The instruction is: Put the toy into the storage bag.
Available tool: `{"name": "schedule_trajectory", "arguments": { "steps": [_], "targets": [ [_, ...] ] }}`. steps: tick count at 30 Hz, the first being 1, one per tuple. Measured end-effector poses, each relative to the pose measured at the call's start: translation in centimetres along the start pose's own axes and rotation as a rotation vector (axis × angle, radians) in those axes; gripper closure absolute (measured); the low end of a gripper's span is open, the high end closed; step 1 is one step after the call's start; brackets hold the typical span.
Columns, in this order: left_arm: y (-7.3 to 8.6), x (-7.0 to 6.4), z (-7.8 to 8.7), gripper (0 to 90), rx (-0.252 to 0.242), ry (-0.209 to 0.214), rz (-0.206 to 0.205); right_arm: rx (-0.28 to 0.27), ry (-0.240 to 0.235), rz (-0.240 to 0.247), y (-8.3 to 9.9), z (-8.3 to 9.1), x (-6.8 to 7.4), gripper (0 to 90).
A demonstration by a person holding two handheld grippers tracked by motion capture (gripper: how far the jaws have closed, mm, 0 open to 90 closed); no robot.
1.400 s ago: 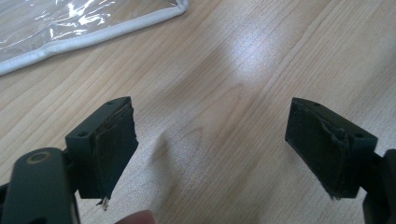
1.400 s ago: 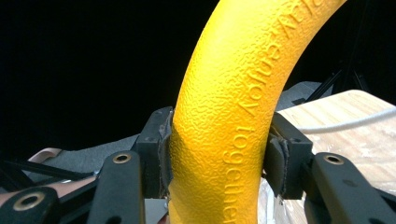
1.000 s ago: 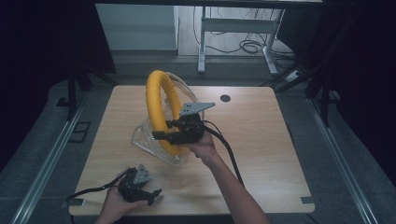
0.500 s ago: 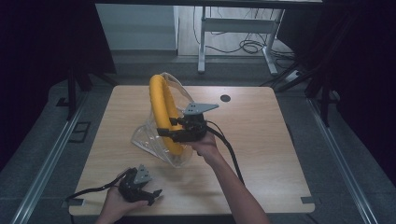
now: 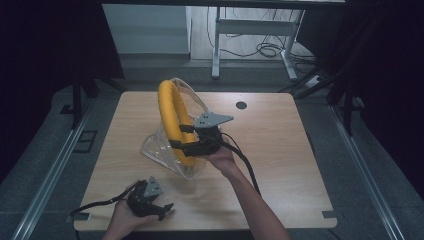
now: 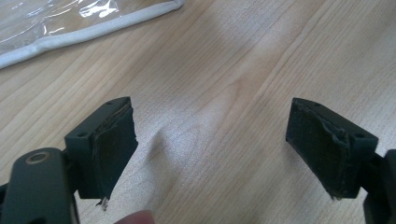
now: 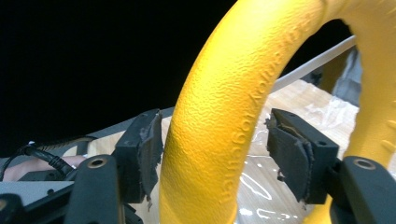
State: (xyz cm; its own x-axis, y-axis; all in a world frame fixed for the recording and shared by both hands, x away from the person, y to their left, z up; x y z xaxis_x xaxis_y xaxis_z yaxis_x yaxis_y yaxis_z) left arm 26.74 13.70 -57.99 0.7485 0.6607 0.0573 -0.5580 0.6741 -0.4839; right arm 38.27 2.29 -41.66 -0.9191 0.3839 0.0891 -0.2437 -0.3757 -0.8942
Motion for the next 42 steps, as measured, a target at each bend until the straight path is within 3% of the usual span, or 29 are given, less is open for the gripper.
{"name": "schedule_trajectory", "arguments": {
  "steps": [12,21,29,31,38,42],
  "targets": [
    [0.0,0.0,0.0,15.9,0.000,0.001,0.001,-0.007,0.028,0.010,1.0,2.5,-0.2,33.1],
    [0.0,-0.1,-0.2,15.9,0.004,0.001,0.004,0.034,0.089,0.011,4.5,5.0,-1.4,33.9],
    [0.0,-0.1,-0.2,15.9,0.003,0.001,0.009,0.060,0.151,-0.014,8.1,7.4,-2.7,34.1],
    [0.0,-0.1,-0.2,15.9,0.005,0.000,0.008,0.075,0.173,-0.031,9.6,8.0,-3.3,34.1],
    [0.0,-0.1,-0.2,15.9,0.007,-0.003,0.011,0.094,0.212,-0.064,12.3,8.5,-4.1,34.3],
    [0.0,-0.1,-0.2,15.9,0.006,-0.004,0.011,0.105,0.213,-0.062,12.7,8.2,-4.1,34.4]
  ]
}}
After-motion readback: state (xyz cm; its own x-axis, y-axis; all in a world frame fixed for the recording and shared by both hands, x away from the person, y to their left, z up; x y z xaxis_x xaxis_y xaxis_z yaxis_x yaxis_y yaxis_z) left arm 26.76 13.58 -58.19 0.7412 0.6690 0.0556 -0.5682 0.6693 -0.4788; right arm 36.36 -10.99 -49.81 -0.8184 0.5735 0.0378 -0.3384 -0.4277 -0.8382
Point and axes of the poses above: each handheld gripper's, and its own axes: z roughly backward along the jaws, y roughly out of its underside, x roughly to its left, the point moved 8 cm from there along -z, roughly forward along the jaws, and after that the axes turned 8 degrees about x, right-handed, at the moved point
